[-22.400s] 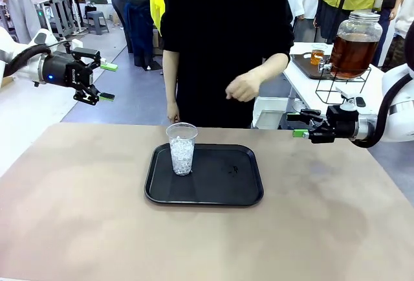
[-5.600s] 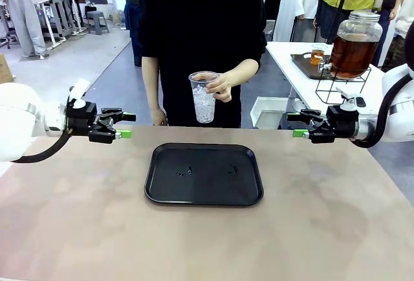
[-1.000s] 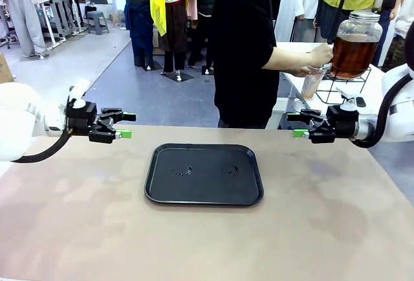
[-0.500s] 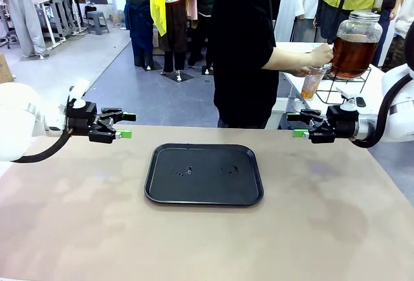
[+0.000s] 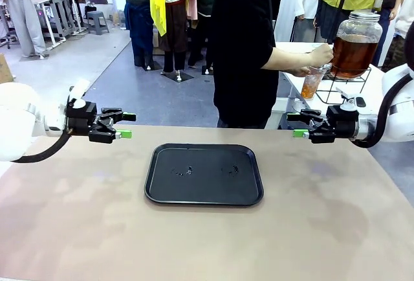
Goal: Pour the drink into the iced cup.
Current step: Open the gripper to release the iced cup you were holding.
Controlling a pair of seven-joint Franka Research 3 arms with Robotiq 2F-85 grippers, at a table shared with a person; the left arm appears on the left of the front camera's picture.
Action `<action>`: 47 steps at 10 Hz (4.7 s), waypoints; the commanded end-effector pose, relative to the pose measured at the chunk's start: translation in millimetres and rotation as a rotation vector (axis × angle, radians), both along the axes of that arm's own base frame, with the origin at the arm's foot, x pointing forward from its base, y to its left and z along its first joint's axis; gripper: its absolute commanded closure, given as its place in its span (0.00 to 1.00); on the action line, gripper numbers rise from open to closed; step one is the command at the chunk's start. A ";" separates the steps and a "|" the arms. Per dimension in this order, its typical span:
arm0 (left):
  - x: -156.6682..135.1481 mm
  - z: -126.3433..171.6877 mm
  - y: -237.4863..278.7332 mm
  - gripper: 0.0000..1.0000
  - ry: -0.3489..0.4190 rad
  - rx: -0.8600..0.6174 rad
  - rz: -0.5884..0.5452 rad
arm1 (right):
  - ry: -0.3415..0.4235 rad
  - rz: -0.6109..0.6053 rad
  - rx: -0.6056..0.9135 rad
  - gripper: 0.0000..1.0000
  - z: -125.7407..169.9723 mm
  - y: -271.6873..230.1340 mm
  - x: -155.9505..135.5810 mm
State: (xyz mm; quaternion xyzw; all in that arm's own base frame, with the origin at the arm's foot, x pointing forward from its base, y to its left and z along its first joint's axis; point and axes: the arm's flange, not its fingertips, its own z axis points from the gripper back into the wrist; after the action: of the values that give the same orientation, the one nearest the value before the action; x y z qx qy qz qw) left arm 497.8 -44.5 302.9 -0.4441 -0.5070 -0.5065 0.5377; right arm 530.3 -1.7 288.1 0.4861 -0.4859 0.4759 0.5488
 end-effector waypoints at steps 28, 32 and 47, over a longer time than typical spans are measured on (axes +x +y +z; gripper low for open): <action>2.2 1.7 -0.7 0.00 0.002 -0.002 -0.001 | -0.002 0.005 0.005 0.00 2.6 -0.3 -0.8; 2.2 1.7 -0.7 0.00 0.002 -0.002 -0.001 | -0.002 0.005 0.005 0.00 2.6 -0.3 -0.8; 2.2 1.7 -0.7 0.00 0.002 -0.002 -0.001 | -0.002 0.005 0.005 0.00 2.6 -0.3 -0.8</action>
State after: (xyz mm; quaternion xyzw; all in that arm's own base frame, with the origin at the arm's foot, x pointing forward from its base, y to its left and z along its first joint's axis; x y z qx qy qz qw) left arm 497.8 -44.5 303.0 -0.4441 -0.5070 -0.5065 0.5377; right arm 530.3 -1.7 288.2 0.4861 -0.4859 0.4759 0.5488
